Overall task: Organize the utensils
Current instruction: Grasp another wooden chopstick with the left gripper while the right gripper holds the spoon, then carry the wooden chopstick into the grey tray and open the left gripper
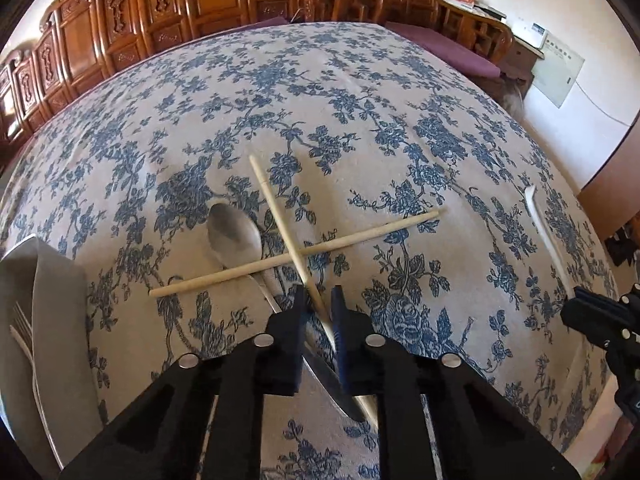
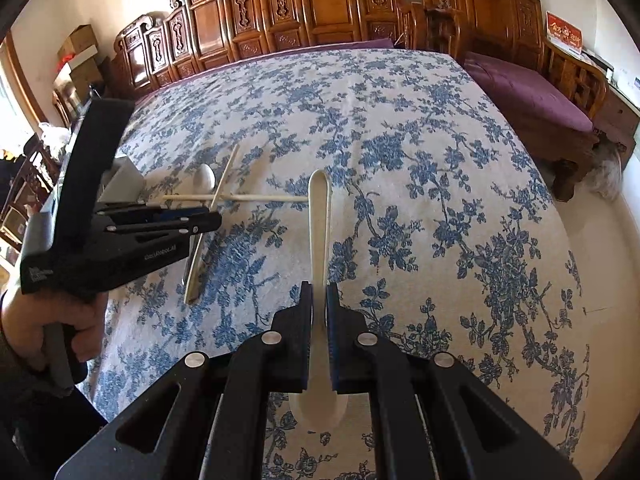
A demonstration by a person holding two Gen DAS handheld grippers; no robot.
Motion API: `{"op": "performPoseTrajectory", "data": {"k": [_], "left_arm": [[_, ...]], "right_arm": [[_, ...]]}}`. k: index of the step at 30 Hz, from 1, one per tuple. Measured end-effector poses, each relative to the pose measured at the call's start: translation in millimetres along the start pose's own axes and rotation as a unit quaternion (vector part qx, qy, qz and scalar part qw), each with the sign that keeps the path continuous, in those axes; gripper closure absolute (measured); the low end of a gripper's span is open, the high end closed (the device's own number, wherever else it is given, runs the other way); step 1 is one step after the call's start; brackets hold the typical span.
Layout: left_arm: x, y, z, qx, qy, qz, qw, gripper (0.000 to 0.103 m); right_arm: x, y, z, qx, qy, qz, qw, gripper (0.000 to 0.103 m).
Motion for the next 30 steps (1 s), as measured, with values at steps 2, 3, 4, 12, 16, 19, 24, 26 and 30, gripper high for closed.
{"op": "performPoseTrajectory", "data": {"k": [2,3,4,12,16,19,24,26,30], "left_arm": [[-2,5,3,-0.003,0.006,0.003,1.0,0.099],[-2,9,4,0.002,0.005,0.002,1.0,0.099],[-2,14,6,0.007,0.001,0.0,1.0,0.099],[-3,52,18,0.027,-0.017,0.0,0.9995,0.099],[-4,71,28,0.04,-0.026,0.0,0.9989,0.099],[-5,85,36,0.048,-0.032,0.0,0.9984,0.099],[-11,106,46,0.058,-0.036,0.002,0.9976,0.099],[-13,114,48,0.064,-0.039,0.001,0.9972,0.099],[-20,127,51,0.074,-0.039,-0.002,0.9965,0.099]], "right_arm": [[-2,4,-3,0.005,0.002,-0.002,1.0,0.094],[-3,6,-4,0.007,0.002,-0.003,1.0,0.094],[-5,8,-5,0.009,0.003,-0.005,1.0,0.094],[-25,16,-10,0.019,0.031,-0.006,0.999,0.094],[-35,17,-11,0.021,0.041,-0.011,0.999,0.094],[-43,17,-11,0.021,0.046,-0.015,0.999,0.094],[-63,21,-11,0.025,0.062,-0.023,0.997,0.094],[-71,24,-12,0.027,0.07,-0.027,0.997,0.094],[-86,30,-14,0.033,0.082,-0.037,0.995,0.094]]}}
Point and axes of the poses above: each gripper's, at about its wrist camera, not at the fingertips, and y roughly against the way its jaws point, x to its right, z to its underside, the point moved 4 cm from there along -y, roughly the way its jaws point, and after that the axes turned 4 degrees about y, right-handed, at the moved point
